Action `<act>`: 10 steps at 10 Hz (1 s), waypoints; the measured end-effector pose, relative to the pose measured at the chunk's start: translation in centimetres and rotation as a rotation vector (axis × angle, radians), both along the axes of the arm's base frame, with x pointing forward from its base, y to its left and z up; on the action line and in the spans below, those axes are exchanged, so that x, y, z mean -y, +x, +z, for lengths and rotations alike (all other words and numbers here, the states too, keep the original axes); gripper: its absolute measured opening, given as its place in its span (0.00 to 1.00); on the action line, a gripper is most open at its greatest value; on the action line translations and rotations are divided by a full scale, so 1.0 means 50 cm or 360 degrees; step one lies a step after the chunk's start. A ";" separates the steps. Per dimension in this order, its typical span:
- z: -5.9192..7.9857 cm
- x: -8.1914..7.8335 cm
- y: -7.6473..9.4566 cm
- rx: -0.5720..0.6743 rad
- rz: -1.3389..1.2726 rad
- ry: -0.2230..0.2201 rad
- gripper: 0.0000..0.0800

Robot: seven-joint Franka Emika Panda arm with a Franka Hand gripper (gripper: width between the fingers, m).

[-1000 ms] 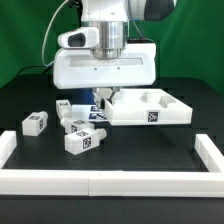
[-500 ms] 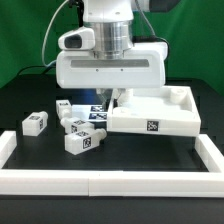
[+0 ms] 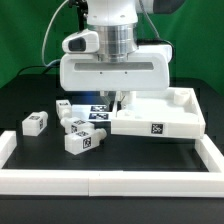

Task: Assemble one leg

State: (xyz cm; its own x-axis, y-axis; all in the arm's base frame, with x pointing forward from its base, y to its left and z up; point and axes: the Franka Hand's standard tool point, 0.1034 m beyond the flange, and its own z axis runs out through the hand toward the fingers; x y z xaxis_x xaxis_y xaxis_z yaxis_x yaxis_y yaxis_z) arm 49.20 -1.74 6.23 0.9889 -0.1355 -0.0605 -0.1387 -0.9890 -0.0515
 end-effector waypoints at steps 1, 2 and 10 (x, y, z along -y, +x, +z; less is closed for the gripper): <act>-0.005 0.013 0.016 -0.0027 0.0037 0.0007 0.07; -0.002 0.031 0.067 -0.0031 0.0073 0.0014 0.07; -0.049 0.042 0.131 -0.0032 0.0114 0.0002 0.07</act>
Offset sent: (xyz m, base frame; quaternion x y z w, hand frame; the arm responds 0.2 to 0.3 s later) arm 0.0517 -0.0108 -0.0128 0.0219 -0.0226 -0.0454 0.9985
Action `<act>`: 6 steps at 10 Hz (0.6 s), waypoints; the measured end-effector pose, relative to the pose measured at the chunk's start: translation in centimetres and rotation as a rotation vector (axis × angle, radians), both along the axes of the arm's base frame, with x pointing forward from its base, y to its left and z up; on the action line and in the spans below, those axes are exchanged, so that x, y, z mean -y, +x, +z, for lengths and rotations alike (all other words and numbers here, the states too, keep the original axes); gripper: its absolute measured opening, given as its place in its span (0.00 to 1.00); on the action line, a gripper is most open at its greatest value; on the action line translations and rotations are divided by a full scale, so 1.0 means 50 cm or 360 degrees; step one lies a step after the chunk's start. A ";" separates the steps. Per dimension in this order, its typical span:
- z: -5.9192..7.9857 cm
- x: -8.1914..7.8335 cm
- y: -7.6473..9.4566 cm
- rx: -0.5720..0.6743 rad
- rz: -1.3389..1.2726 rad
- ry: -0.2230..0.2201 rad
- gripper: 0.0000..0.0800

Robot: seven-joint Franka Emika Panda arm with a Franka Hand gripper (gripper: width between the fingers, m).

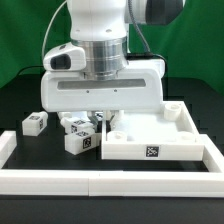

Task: Assemble one leg

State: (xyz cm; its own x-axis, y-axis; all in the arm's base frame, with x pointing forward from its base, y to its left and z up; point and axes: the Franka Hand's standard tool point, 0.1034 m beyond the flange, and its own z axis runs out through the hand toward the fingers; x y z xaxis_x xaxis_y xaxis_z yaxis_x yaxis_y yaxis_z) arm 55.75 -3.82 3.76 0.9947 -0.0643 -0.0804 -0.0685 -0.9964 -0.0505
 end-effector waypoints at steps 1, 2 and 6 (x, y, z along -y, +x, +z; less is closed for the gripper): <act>-0.011 -0.008 0.014 -0.0043 -0.0044 0.0005 0.07; -0.016 -0.014 0.037 -0.0042 -0.0062 0.0006 0.07; -0.050 -0.029 0.047 0.0112 -0.0080 -0.0050 0.07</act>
Offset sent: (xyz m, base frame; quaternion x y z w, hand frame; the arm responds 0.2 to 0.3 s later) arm 0.0065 0.0163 -0.0190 0.0040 0.0323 0.0219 0.9992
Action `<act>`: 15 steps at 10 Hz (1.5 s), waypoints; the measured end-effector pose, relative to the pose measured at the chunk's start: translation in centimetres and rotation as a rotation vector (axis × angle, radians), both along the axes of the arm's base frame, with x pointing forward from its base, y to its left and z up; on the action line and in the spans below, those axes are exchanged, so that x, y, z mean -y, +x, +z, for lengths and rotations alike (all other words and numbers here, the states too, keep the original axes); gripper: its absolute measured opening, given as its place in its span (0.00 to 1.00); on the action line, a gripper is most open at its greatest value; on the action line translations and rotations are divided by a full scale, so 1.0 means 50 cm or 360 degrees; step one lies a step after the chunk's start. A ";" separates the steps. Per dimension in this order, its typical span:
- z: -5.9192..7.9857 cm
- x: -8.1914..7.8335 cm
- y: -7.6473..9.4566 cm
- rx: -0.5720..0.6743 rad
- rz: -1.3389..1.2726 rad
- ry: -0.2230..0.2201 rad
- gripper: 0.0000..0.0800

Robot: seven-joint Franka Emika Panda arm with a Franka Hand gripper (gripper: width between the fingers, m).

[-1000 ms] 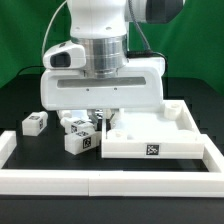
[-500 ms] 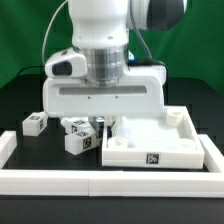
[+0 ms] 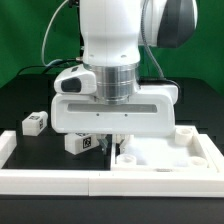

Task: Assemble one leg

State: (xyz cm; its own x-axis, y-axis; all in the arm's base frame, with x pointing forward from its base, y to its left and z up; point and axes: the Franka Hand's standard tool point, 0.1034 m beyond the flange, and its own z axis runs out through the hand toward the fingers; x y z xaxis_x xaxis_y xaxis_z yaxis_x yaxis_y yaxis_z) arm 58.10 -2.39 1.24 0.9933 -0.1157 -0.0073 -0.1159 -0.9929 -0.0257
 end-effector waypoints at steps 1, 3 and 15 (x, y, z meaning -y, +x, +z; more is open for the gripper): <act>-0.003 0.000 0.003 0.0060 0.0003 -0.0019 0.07; -0.002 -0.007 0.019 0.0148 0.0046 -0.0056 0.07; 0.135 0.056 0.009 0.0063 0.0046 -0.0042 0.77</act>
Offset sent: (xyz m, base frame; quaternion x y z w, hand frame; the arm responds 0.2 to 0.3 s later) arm 0.0309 0.0345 -0.0102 -0.0161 0.0404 -0.0422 0.9982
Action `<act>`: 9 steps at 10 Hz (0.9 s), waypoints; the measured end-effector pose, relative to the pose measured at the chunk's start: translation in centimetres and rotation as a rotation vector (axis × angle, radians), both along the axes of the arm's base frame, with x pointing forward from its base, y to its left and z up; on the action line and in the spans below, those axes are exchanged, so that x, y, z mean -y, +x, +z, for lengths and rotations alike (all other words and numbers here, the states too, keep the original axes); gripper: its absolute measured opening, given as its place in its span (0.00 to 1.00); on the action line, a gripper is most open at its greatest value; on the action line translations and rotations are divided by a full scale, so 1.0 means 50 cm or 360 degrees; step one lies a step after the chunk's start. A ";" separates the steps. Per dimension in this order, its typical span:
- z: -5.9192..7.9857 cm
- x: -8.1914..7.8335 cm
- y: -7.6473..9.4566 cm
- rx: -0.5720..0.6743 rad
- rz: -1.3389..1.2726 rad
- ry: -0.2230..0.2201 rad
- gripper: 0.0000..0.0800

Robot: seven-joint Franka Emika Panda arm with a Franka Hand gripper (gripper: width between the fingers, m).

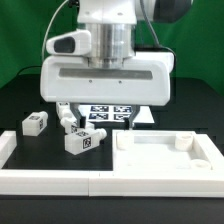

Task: Assemble one leg

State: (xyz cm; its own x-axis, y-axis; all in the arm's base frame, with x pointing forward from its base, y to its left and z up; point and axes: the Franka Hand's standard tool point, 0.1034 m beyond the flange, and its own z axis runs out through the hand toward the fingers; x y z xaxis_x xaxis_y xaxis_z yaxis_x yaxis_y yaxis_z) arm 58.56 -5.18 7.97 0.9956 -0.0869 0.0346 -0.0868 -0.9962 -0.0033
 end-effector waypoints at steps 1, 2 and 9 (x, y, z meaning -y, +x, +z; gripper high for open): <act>0.011 0.041 -0.010 -0.0056 0.0056 0.0012 0.80; 0.012 0.077 -0.017 -0.0102 0.0125 0.0022 0.81; -0.040 0.083 -0.019 -0.0215 -0.0170 0.0001 0.81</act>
Offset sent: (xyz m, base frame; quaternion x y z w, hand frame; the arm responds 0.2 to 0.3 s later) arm -0.0010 -0.0310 -0.0035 -0.0197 -0.1438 -0.0938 0.9850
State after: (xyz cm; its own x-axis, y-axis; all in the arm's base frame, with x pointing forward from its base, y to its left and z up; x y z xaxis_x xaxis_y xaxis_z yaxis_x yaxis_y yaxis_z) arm 57.60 -9.34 5.99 0.9763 -0.1925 -0.0990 -0.1919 -0.9813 0.0151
